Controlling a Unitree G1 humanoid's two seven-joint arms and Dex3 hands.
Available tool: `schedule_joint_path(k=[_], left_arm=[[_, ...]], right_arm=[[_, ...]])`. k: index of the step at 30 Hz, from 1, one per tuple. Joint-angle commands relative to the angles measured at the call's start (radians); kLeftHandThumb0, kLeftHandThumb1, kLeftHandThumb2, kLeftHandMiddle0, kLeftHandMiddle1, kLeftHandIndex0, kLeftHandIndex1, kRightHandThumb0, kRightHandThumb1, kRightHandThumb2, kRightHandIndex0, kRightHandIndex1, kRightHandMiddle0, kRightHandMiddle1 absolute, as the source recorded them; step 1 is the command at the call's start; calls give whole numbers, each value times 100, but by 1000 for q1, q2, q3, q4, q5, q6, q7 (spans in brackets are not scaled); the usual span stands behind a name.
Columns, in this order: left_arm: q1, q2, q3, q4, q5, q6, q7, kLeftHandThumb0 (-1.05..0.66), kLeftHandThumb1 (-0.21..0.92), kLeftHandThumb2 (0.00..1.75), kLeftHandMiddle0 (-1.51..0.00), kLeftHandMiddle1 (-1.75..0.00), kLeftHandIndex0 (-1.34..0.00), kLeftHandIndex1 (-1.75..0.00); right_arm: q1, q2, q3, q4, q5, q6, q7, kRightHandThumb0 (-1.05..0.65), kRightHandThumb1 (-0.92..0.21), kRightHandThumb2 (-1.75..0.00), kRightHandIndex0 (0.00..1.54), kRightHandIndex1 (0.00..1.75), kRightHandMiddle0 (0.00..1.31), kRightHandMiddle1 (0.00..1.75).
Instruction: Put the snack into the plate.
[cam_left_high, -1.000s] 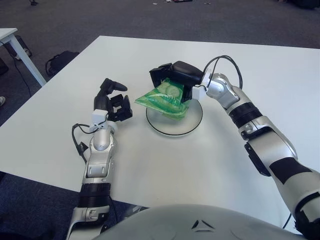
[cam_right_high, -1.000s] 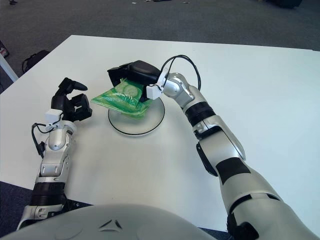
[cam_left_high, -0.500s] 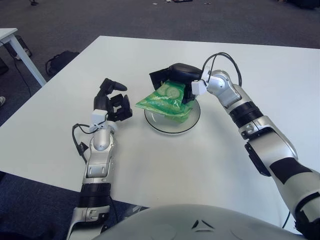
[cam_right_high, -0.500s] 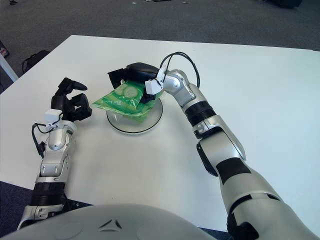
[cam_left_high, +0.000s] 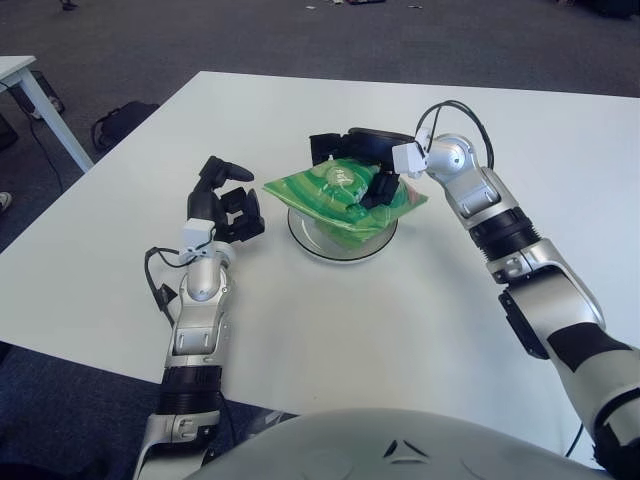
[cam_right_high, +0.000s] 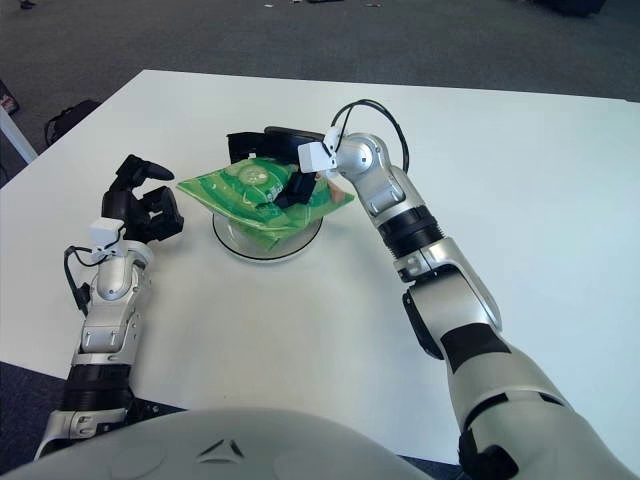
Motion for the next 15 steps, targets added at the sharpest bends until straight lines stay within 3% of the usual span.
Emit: schedule_joint_path(k=[1, 6, 7, 12, 15], left_arm=[[71, -79, -5, 81, -14, -27, 23, -43, 47, 112, -117, -175, -49, -175], [70, -87, -2, 87, -18, -51, 34, -44, 45, 115, -117, -175, -51, -175], [71, -87, -2, 87, -18, -55, 35, -44, 44, 116, -118, -175, -51, -175], [72, -89, 0, 91, -19, -71, 38, -44, 43, 118, -119, -175, -52, -175], [71, -90, 0, 96, -21, -84, 36, -44, 42, 118, -121, -175, -53, -175]], right_arm=[[17, 1, -22, -40, 38, 55, 22, -20, -34, -102, 7, 140, 1, 141], [40, 4, -43, -65, 60, 62, 9, -36, -27, -103, 1, 107, 0, 115], [44, 6, -47, -69, 63, 65, 7, -39, -26, -101, 1, 91, 0, 102], [51, 4, -62, -72, 76, 51, 8, -49, -28, -94, 0, 49, 0, 66], [32, 5, -67, -35, 73, -5, 3, -59, -34, -87, 0, 24, 0, 41]])
